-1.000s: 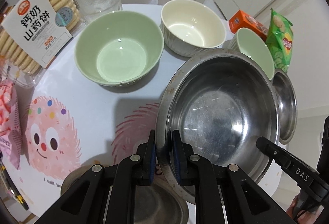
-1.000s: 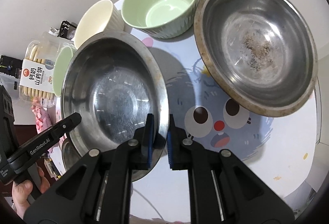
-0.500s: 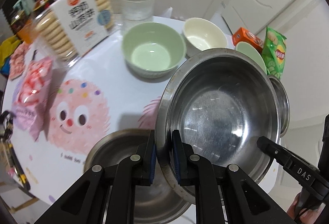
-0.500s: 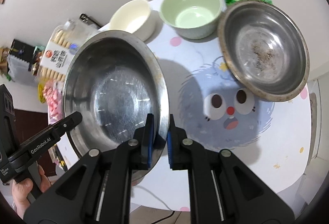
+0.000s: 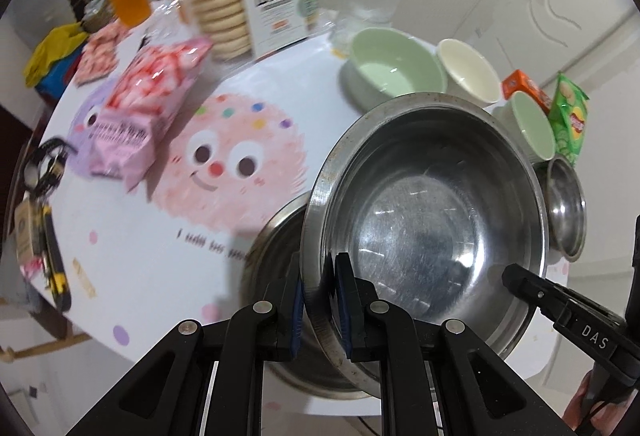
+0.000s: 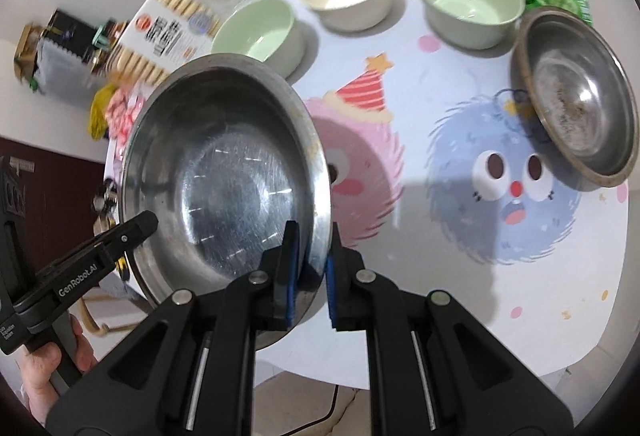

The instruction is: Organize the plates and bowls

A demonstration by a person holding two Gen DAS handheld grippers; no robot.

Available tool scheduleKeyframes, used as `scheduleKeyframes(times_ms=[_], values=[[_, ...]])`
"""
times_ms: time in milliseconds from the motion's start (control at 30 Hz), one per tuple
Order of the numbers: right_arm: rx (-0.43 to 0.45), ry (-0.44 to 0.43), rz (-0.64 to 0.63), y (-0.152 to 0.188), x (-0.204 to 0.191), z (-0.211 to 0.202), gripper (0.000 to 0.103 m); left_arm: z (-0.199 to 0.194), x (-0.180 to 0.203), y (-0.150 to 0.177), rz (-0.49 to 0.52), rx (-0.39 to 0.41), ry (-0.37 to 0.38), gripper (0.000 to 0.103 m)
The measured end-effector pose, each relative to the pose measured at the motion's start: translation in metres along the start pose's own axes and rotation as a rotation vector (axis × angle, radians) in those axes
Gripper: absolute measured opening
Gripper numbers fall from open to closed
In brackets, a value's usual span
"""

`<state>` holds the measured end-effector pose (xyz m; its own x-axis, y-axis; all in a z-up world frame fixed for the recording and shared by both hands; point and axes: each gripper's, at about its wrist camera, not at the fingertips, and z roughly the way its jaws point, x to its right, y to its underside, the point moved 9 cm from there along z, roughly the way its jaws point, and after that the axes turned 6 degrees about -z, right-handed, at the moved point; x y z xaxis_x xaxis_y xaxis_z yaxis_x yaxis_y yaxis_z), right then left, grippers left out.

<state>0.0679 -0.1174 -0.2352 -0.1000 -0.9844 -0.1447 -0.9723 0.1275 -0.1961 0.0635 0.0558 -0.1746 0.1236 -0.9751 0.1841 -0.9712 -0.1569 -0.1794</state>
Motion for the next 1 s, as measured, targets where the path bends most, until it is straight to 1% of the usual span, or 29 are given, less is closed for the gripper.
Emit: scheduleKeyframes(times_ms=[267,500,933,1000], values=[[-0.068,0.014,-0.066,0.021,-0.014,0.021,0.014,0.010,-0.027,0.025,-0.040,-0.021,-0.037,0.015],[-0.106,0.043,-0.111,0.030,-0.019,0.033,0.015,0.019,-0.036,0.038,-0.030,-0.038,-0.071,0.017],[-0.137,0.109,-0.181,0.036,-0.022,0.047,0.017,0.029,-0.043,0.042,-0.011,-0.052,-0.109,0.019],[-0.138,0.118,-0.195,0.035,-0.025,0.048,0.018,0.030,-0.043,0.042,-0.003,-0.056,-0.120,0.019]])
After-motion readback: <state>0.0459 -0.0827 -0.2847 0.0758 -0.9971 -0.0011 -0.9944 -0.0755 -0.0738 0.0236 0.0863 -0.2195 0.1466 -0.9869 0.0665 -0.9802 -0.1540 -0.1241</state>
